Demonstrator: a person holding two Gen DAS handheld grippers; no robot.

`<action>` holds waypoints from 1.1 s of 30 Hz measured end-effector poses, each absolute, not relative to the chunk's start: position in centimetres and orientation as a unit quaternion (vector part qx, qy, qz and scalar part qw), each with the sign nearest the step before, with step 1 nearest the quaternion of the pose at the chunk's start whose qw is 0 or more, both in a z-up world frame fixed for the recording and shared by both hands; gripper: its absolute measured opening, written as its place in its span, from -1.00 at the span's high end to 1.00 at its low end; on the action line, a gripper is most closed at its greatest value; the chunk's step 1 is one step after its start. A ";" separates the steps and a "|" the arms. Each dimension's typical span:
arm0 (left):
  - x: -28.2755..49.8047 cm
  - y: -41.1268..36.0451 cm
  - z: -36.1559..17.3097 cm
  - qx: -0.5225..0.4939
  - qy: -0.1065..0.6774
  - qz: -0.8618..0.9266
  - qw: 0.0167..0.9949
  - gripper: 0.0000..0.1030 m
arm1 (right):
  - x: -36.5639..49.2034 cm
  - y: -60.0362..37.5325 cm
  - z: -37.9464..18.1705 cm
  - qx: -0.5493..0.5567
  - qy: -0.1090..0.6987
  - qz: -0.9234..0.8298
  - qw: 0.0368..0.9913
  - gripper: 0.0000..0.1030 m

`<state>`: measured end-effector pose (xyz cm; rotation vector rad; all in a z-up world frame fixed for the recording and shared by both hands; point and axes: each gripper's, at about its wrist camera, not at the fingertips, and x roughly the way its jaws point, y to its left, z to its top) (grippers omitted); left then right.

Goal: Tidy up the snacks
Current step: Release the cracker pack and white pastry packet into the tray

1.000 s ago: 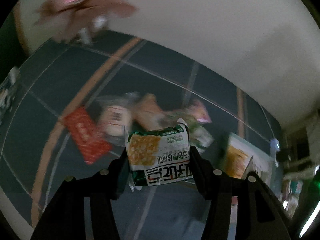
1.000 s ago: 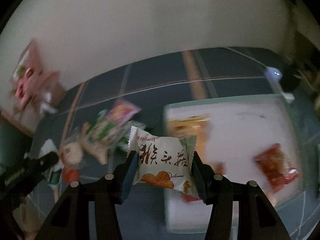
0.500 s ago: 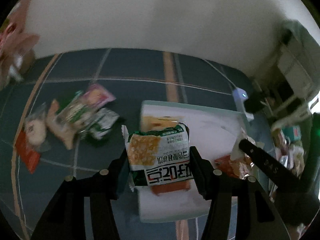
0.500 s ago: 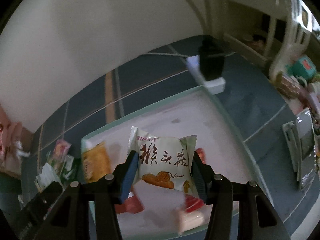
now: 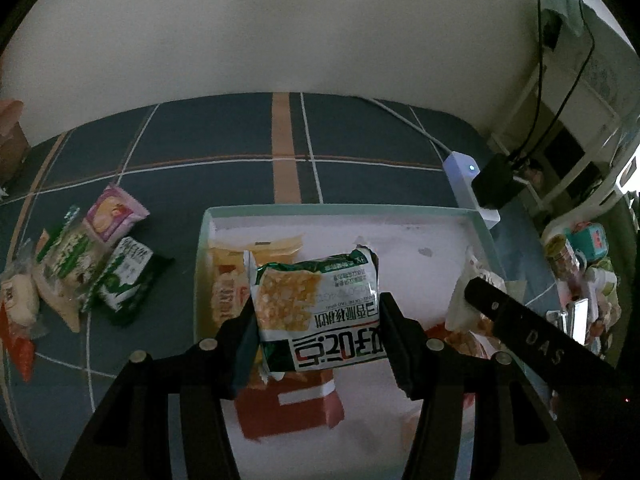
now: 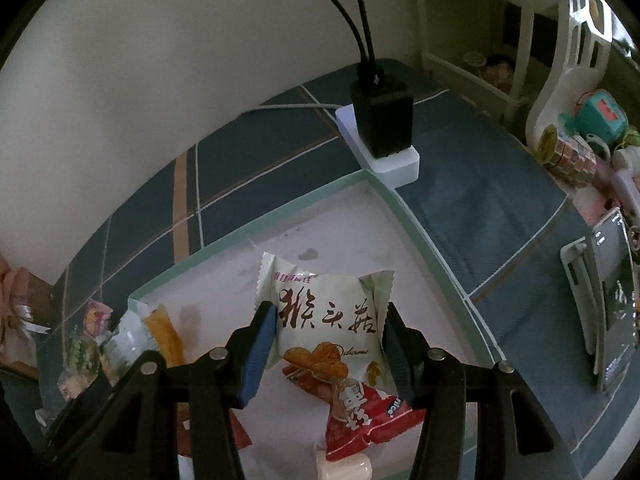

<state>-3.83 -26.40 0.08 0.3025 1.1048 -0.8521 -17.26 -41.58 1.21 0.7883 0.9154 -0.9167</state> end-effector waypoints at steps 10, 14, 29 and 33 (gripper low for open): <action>-3.3 -26.8 -0.1 0.134 0.507 -0.394 0.755 -0.16 | -17.4 -41.7 0.6 0.365 0.415 -0.416 0.722 -0.13; -2.9 -26.3 0.9 0.128 0.506 -0.394 0.756 -0.16 | -17.4 -41.8 0.6 0.365 0.418 -0.415 0.721 -0.13; 1.2 -22.0 1.9 0.149 0.534 -0.282 0.783 -0.86 | -16.2 -39.8 1.6 0.332 0.453 -0.408 0.720 -0.60; 2.3 -20.5 1.5 0.162 0.539 -0.253 0.787 -0.93 | -15.8 -38.7 1.9 0.328 0.460 -0.401 0.721 -0.60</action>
